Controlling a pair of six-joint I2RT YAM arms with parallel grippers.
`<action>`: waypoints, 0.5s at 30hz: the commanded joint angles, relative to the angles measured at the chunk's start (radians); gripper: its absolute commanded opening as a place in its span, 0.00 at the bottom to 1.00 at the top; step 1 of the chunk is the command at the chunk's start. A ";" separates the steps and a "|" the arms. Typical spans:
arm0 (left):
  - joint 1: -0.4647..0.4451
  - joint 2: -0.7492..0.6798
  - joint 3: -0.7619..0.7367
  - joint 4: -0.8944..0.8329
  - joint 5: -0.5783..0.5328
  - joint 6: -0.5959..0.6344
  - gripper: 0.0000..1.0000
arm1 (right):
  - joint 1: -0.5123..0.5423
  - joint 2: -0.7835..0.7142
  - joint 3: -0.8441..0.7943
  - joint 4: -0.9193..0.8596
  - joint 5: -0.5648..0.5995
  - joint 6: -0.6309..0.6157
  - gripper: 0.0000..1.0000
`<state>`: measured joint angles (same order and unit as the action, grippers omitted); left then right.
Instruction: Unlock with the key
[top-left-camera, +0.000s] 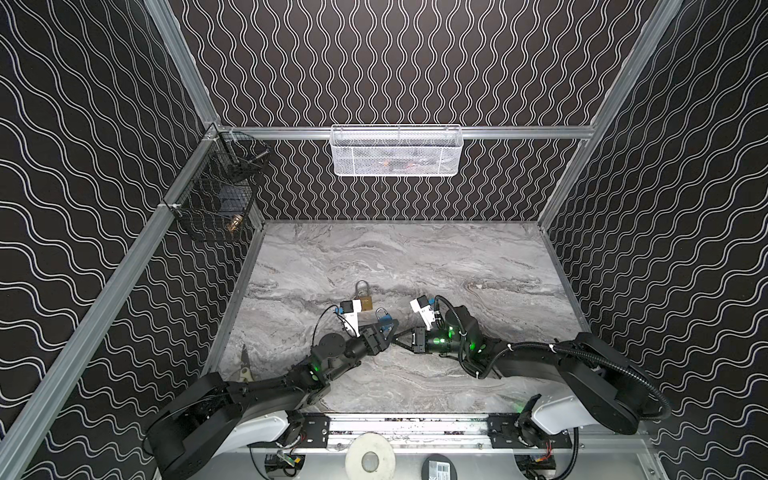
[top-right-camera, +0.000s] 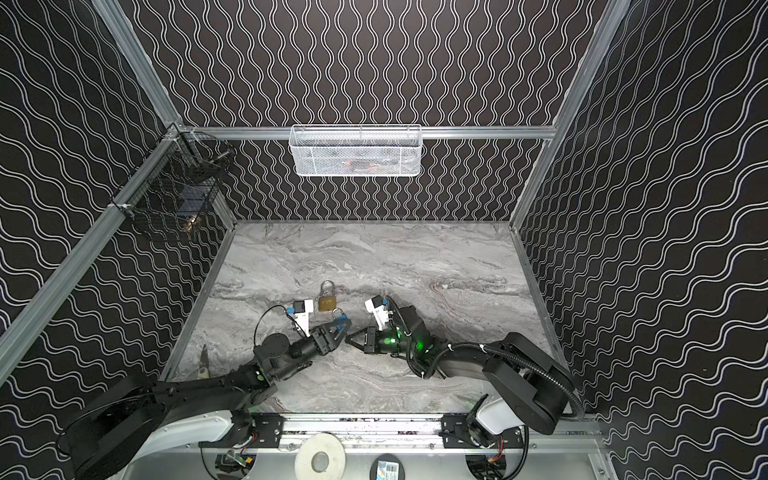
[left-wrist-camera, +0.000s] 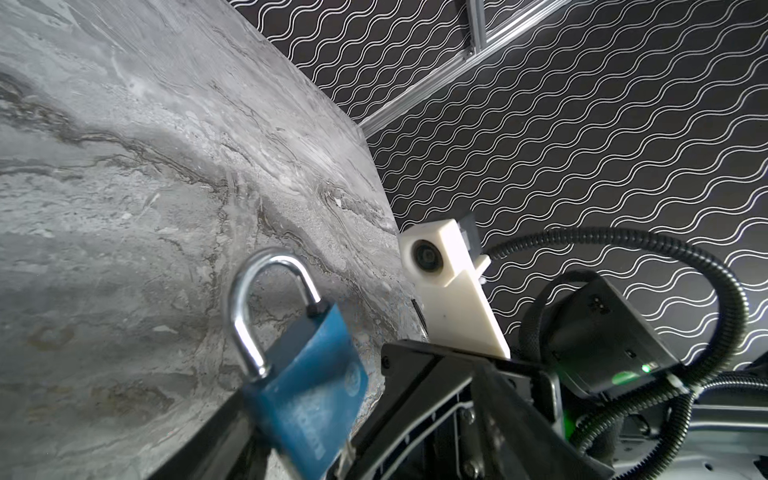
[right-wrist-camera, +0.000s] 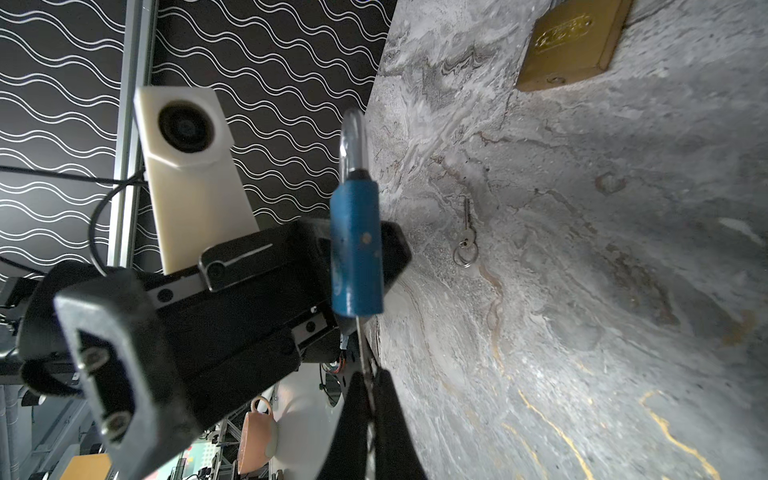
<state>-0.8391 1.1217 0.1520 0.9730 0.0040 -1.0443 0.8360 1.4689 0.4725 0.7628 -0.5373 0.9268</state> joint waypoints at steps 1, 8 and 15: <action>0.007 -0.005 -0.009 0.077 -0.015 0.006 0.70 | 0.000 0.004 0.011 0.075 -0.018 0.001 0.00; 0.022 0.019 -0.002 0.114 0.006 0.005 0.51 | 0.000 0.009 0.018 0.079 -0.026 0.005 0.00; 0.034 0.104 0.013 0.195 0.068 -0.017 0.19 | 0.000 -0.012 0.016 0.083 -0.022 0.002 0.00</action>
<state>-0.8070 1.2053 0.1608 1.0645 0.0185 -1.0515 0.8352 1.4727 0.4847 0.7906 -0.5575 0.9291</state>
